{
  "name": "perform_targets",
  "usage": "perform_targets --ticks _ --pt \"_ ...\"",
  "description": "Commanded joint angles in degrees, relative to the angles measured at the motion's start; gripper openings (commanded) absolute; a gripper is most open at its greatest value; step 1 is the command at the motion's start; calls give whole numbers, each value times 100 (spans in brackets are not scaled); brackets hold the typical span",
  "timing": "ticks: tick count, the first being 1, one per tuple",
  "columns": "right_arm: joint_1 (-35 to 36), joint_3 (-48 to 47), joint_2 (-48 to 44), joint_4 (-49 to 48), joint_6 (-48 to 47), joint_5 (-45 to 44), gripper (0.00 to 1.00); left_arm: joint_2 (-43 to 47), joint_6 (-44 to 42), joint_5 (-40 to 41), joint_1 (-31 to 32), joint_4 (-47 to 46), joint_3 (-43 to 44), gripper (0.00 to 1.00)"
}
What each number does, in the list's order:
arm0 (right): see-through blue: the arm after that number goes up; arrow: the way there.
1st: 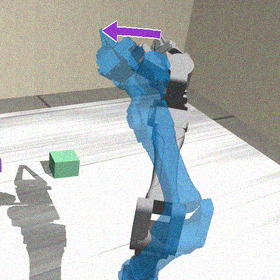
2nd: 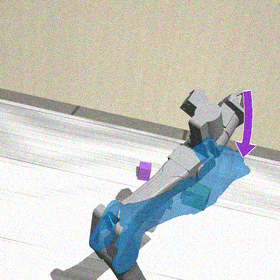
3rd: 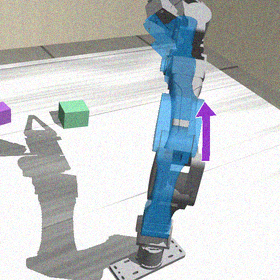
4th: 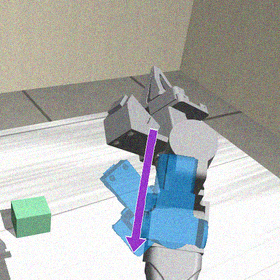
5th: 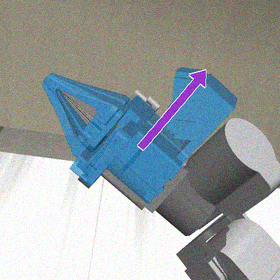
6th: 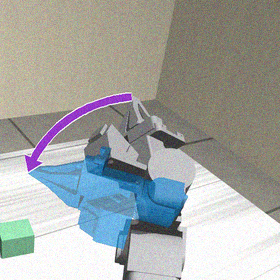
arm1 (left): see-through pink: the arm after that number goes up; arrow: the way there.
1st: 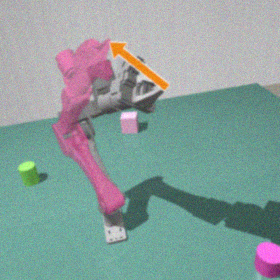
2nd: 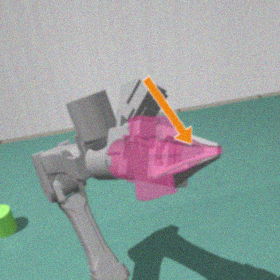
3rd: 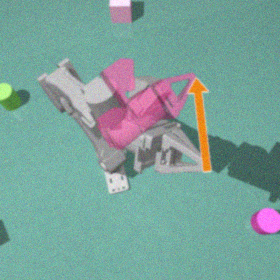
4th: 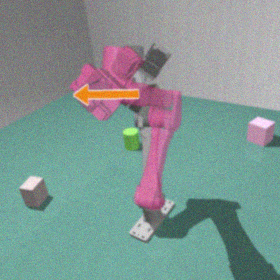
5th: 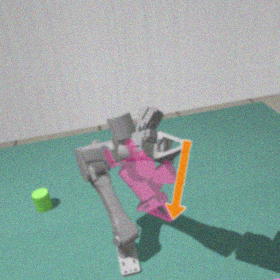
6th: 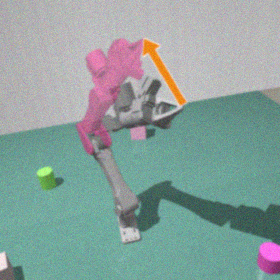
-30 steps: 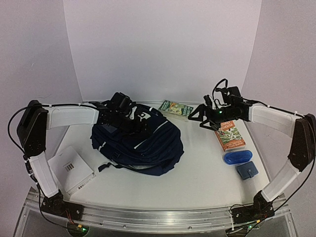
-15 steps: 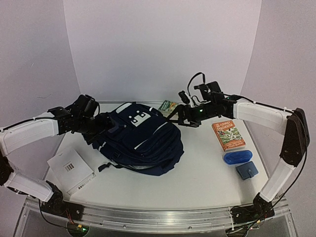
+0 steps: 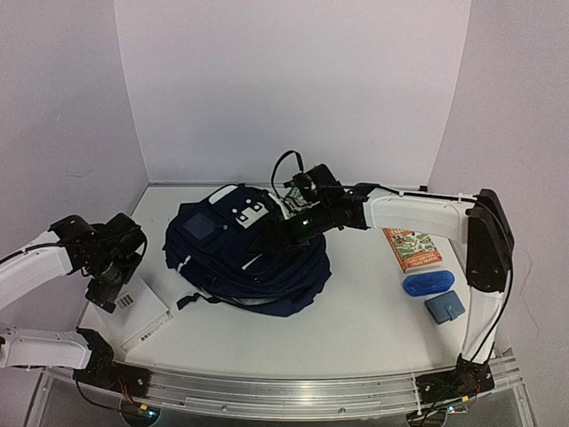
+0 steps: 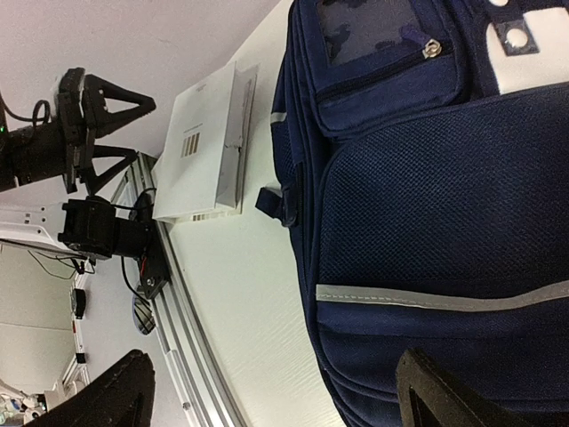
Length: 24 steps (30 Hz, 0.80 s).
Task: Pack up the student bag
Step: Move the book to the center of the board.
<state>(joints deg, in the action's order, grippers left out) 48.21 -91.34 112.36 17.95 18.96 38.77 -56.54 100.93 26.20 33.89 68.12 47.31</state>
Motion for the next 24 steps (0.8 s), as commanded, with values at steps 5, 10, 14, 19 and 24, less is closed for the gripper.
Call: perform_targets --ticks 5,10,14,19,24 --pt "-24 -313 -30 -46 -50 52 94 727 1887 647 -82 1720 -461 100" --pt "-23 -327 -31 -48 -21 75 95 359 1671 660 -334 1780 -381 100" --pt "-27 -318 -51 -52 3 112 95 -113 1252 605 -742 1779 -111 100" --pt "-24 -273 -125 -55 3 130 95 -314 402 403 -1556 1242 -153 100" --pt "-30 -237 -229 -55 -35 122 95 -237 -512 84 -2452 407 -511 100"
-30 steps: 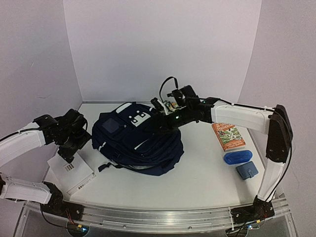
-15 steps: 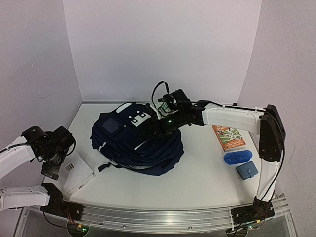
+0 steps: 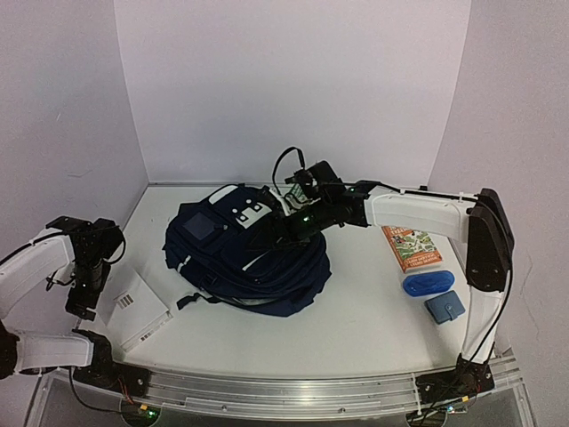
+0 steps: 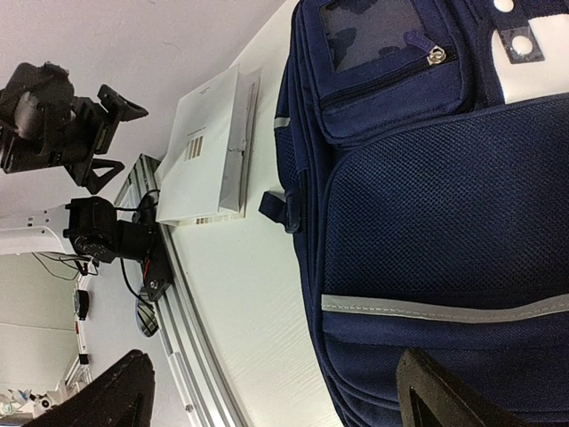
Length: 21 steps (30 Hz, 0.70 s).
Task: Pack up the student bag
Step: Move the book to the center of the board.
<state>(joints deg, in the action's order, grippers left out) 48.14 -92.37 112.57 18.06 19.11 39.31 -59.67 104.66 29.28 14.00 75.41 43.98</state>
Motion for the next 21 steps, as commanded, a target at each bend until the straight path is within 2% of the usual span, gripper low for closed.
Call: perform_targets --ticks 1,7,13,18,21 --pt "-23 -125 -266 -66 -67 67 95 103 -1028 -257 -589 -471 -246 100" --pt "-18 -181 -189 -66 -51 137 95 -118 -1790 -646 -932 -1517 -595 100" --pt "66 -338 -7 -66 -41 143 95 -927 -2862 -1354 -956 -2841 -651 100" --pt "154 -503 200 -66 -39 120 95 -944 -3809 -2042 -954 -3943 -751 100" --pt "263 -674 395 -66 -26 119 95 -1118 -4459 -2358 -953 -4252 -604 100"
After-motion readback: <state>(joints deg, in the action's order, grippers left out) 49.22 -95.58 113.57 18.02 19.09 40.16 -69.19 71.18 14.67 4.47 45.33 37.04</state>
